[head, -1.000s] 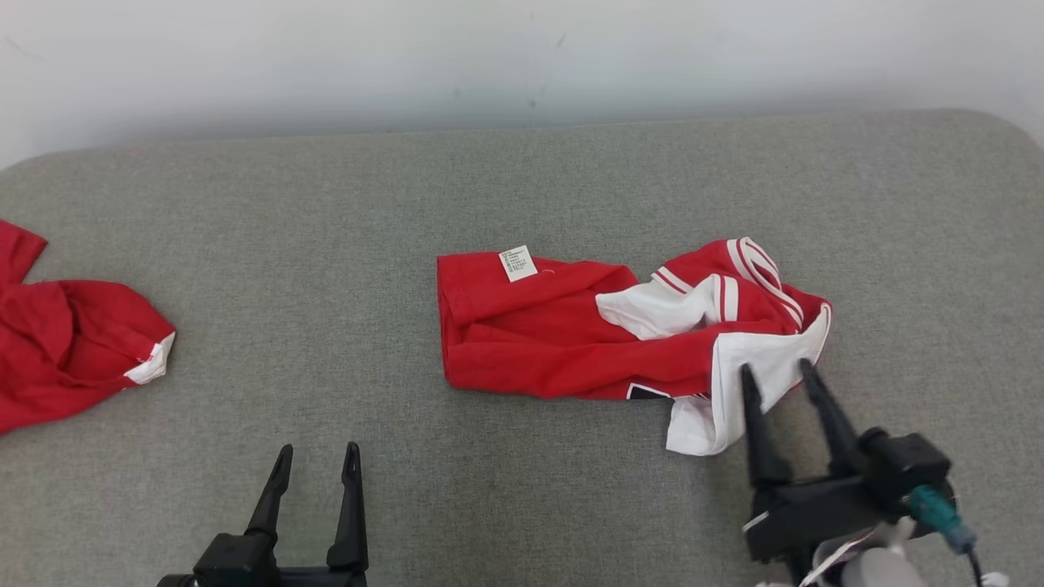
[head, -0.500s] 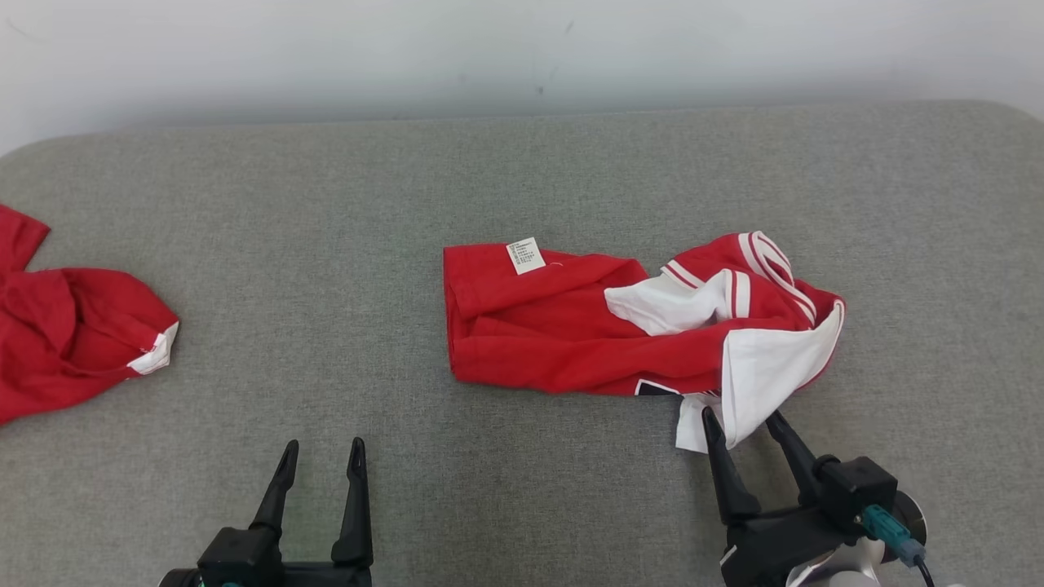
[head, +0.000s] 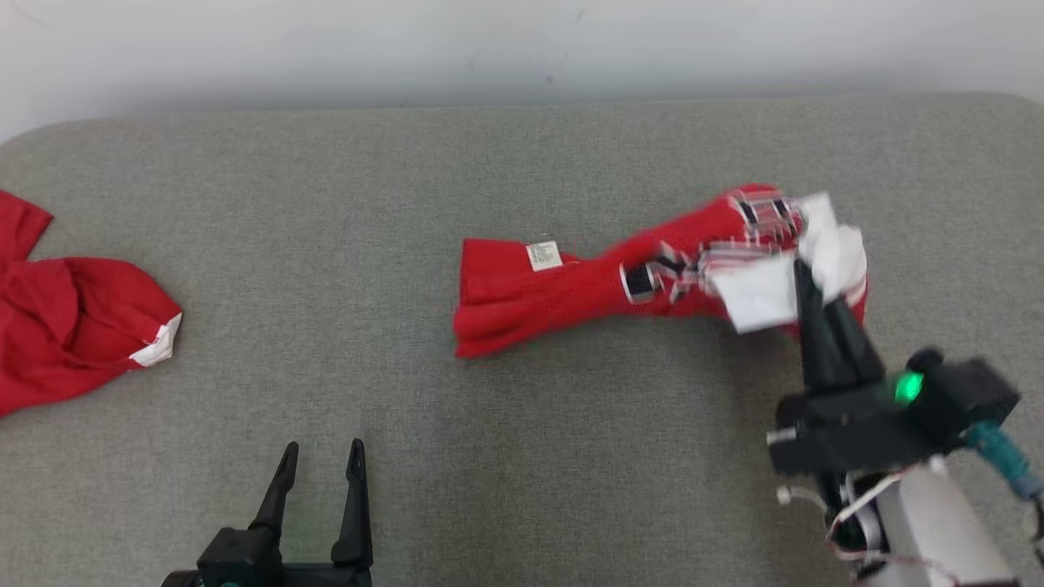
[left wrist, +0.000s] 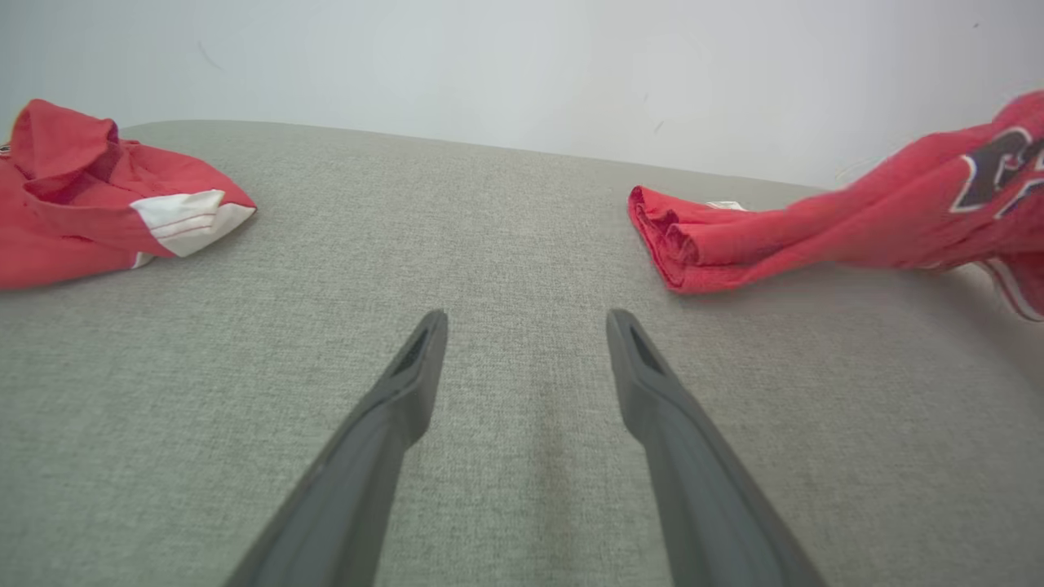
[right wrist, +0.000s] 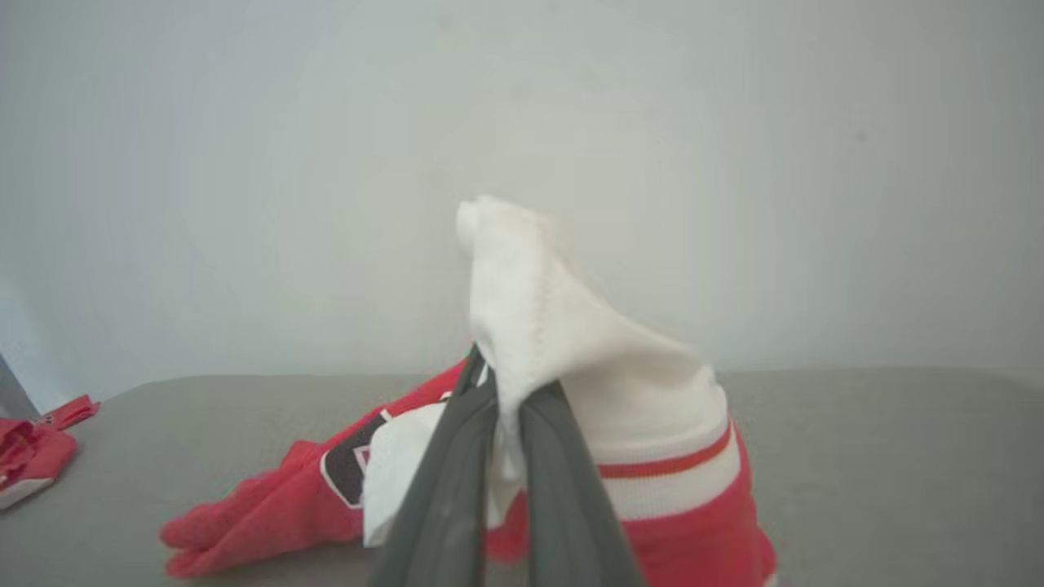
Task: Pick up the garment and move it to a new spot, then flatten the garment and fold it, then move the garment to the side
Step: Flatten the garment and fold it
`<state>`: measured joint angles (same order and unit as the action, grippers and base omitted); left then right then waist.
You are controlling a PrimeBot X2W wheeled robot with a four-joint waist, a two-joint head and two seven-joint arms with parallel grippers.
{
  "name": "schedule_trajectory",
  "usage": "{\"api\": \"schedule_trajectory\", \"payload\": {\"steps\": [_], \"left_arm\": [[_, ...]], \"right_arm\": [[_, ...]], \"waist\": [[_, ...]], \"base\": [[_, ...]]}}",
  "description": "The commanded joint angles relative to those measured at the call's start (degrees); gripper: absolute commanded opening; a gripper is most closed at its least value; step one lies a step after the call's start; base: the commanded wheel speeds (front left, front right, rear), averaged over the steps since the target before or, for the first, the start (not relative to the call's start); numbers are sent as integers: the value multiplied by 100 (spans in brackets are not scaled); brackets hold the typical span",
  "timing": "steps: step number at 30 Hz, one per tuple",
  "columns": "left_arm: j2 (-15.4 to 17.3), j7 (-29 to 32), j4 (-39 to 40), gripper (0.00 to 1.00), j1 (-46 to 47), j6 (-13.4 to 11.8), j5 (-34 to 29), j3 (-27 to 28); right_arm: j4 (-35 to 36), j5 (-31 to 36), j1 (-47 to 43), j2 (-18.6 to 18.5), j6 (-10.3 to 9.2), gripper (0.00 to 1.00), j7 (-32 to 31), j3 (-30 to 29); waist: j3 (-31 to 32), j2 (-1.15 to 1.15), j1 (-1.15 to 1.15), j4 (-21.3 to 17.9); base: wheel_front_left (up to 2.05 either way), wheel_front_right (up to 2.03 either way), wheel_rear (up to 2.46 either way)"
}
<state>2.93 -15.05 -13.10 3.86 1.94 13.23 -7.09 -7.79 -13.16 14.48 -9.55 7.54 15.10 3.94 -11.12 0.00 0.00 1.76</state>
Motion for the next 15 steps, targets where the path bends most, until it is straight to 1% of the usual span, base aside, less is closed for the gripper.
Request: {"api": "schedule_trajectory", "payload": {"steps": [1,4,7,11,14,15], "left_arm": [[-6,-20,-17,100,49,-7,24,-13],[-6,-20,-54,100,109,17,30,-38],[-6,-20,-102,100,101,30,35,-83],[-6,-20,-116,100,58,36,12,-86],[-6,-20,-141,100,-34,31,-9,-63],[-6,-20,-141,100,-34,31,-9,-63]], "right_arm": [[195,-76,236,-96,-10,0,6,109],[582,-270,787,-354,-10,0,6,549],[662,-448,1401,-561,-10,0,5,1005],[629,-698,2248,-670,-10,0,6,1578],[529,-835,2813,-598,-10,0,5,1939],[529,-835,2813,-598,-10,0,5,1939]], "waist": [[5,0,0,-27],[50,0,0,-41],[115,0,0,-14],[178,0,0,72],[210,0,0,131],[210,0,0,131]], "base": [[0,0,0],[0,0,0],[0,0,0],[0,0,0],[0,0,0],[0,0,0]]}}
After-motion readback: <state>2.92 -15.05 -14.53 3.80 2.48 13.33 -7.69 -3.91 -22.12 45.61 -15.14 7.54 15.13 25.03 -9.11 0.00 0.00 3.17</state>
